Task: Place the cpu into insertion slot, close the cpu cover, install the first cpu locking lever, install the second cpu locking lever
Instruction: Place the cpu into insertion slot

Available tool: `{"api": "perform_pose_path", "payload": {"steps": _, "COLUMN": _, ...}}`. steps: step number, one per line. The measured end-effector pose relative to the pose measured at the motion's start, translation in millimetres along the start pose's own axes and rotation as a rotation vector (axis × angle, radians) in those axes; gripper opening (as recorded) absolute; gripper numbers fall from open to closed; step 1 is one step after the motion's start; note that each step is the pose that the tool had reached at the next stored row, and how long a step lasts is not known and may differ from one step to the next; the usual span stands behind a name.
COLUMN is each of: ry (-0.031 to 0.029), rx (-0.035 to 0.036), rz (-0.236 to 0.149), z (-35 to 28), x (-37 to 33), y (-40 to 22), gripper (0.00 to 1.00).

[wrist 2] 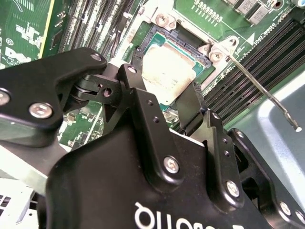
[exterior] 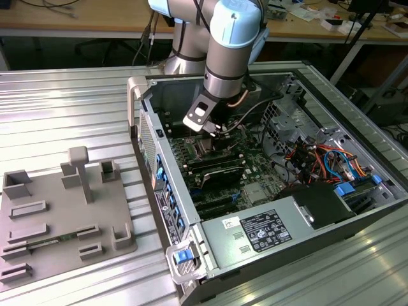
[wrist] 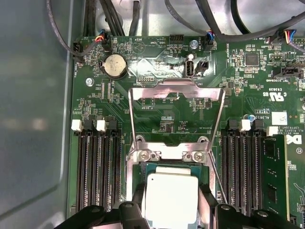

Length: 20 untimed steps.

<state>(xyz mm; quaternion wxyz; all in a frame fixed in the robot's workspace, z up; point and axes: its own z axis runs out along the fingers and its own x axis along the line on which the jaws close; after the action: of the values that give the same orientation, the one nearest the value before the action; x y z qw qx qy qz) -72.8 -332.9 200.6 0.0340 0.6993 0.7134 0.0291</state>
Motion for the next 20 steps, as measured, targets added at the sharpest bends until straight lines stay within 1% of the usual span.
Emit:
{"api": "perform_pose_path", "payload": {"steps": 1, "ry": 0.0, "rx": -0.0001, "rz": -0.003, "z": 0.0, "x": 0.0, "y": 0.0, "gripper": 0.53}}
{"api": "perform_pose_path", "payload": {"steps": 3, "ry": 0.0023, "rx": 0.0, "rz": -0.034, "z": -0.4, "x": 0.0, "y": -0.2, "gripper": 0.53}}
{"api": "perform_pose_path", "payload": {"steps": 6, "ry": 0.0022, "rx": -0.0003, "rz": -0.035, "z": -1.9, "x": 0.0, "y": 0.1, "gripper": 0.53}}
{"api": "perform_pose_path", "payload": {"steps": 14, "ry": 0.0019, "rx": -0.0003, "rz": -0.042, "z": -1.9, "x": -0.1, "y": 0.0, "gripper": 0.53}}
{"api": "perform_pose_path", "payload": {"steps": 16, "ry": 0.0023, "rx": -0.0005, "rz": -0.041, "z": -1.5, "x": 0.1, "y": -1.8, "gripper": 0.53}}
{"api": "perform_pose_path", "payload": {"steps": 20, "ry": 0.0022, "rx": -0.0003, "rz": -0.042, "z": -1.2, "x": 0.0, "y": -2.2, "gripper": 0.53}}
